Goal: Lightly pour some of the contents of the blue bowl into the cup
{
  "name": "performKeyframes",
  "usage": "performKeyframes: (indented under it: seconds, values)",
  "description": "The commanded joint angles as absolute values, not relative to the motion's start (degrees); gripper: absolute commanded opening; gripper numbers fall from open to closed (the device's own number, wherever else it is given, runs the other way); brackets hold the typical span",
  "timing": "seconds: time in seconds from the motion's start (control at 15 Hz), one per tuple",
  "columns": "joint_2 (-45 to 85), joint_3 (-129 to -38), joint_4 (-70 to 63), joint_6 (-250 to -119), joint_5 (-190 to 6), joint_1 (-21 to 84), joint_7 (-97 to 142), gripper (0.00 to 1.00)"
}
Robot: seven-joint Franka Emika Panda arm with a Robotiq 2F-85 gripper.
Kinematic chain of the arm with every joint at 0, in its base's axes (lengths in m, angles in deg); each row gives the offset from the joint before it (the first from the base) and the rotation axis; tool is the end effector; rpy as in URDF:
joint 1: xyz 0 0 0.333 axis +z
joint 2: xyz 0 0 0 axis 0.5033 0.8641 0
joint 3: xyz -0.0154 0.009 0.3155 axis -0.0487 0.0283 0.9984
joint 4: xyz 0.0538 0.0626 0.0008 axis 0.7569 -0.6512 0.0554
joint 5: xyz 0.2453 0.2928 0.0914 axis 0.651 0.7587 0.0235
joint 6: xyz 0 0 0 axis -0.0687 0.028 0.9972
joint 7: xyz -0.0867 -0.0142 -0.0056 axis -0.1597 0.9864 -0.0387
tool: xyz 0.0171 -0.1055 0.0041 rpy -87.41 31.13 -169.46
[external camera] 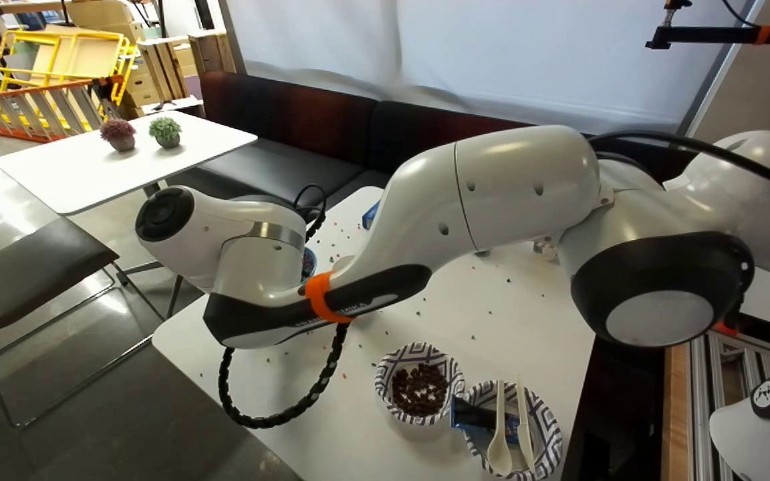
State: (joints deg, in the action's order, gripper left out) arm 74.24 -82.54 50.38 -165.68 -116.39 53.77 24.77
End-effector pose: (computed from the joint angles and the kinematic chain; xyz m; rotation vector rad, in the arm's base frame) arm 0.7656 0.2829 0.2154 2.5781 0.7093 0.2739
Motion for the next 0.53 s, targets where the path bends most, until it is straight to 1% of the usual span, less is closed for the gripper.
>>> performKeyframes:
  seconds: [0.0, 0.47]
  values:
    - [75.9, -82.3, 54.4, -166.0, -116.2, 53.2, 26.9, 0.01]
    - [76.4, -81.1, 55.4, -166.2, -115.6, 51.7, 29.4, 0.01]
